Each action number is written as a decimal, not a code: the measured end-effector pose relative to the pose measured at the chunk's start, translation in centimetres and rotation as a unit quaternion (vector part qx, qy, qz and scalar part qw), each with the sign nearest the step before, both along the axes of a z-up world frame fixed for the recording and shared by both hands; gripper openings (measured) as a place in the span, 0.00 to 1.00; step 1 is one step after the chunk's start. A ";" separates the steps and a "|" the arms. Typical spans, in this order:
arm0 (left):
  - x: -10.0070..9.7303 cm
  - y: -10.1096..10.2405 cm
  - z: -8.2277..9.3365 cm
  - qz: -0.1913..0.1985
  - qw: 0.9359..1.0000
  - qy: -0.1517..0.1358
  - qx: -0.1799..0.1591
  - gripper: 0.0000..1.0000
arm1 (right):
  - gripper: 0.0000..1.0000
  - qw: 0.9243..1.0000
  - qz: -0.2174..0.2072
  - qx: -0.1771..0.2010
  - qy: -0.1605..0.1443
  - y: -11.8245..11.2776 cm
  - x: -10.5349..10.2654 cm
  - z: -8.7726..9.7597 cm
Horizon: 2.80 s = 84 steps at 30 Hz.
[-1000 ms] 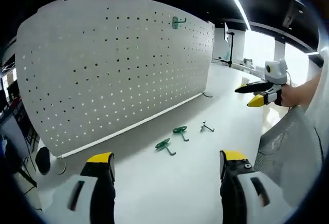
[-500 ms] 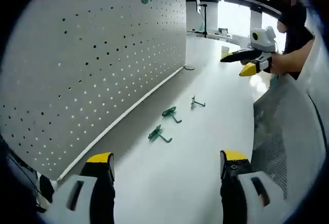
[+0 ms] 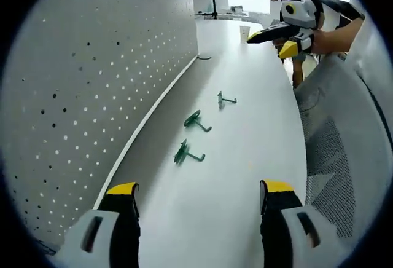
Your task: Insert the hook assembly into the mounting plate slot until the hook locks in place.
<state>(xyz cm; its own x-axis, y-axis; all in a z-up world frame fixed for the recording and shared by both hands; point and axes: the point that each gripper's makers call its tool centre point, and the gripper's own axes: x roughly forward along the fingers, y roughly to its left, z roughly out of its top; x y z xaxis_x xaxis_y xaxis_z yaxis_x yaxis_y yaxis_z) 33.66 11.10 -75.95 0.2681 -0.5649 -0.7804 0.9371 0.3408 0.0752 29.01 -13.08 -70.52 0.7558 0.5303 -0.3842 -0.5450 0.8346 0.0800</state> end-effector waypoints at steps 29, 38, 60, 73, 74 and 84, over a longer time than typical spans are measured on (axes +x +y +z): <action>1.9 -1.1 -4.3 -0.165 0.978 0.023 0.127 0.79 | 0.64 1.000 0.002 0.012 0.007 0.2 -0.1 -0.1; 2.7 -1.9 -5.3 -0.185 0.972 0.032 0.140 0.77 | 0.62 1.000 0.003 0.008 0.010 0.1 -0.2 -0.2; 3.2 -4.5 -7.3 -0.214 0.963 0.047 0.154 0.74 | 0.61 1.000 -0.007 0.009 0.013 -0.5 0.0 -0.3; 3.4 -4.6 -7.5 -0.219 0.963 0.054 0.151 0.73 | 0.61 1.000 -0.010 0.011 0.011 -0.6 0.1 -0.3; 3.4 -4.7 -7.5 -0.218 0.963 0.054 0.151 0.73 | 0.61 1.000 -0.010 0.011 0.011 -0.6 0.1 -0.3; 4.3 -5.0 -7.0 -0.192 0.969 0.054 0.145 0.42 | 0.58 1.000 -0.020 0.010 0.016 -1.0 0.1 -0.4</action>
<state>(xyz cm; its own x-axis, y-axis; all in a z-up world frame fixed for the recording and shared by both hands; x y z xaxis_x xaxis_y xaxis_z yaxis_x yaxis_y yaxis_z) 37.96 6.05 -83.00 -0.0107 -0.3597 -0.9330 0.9984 -0.0554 0.0099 29.14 -14.08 -70.93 0.7636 0.5081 -0.3984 -0.5084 0.8535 0.1142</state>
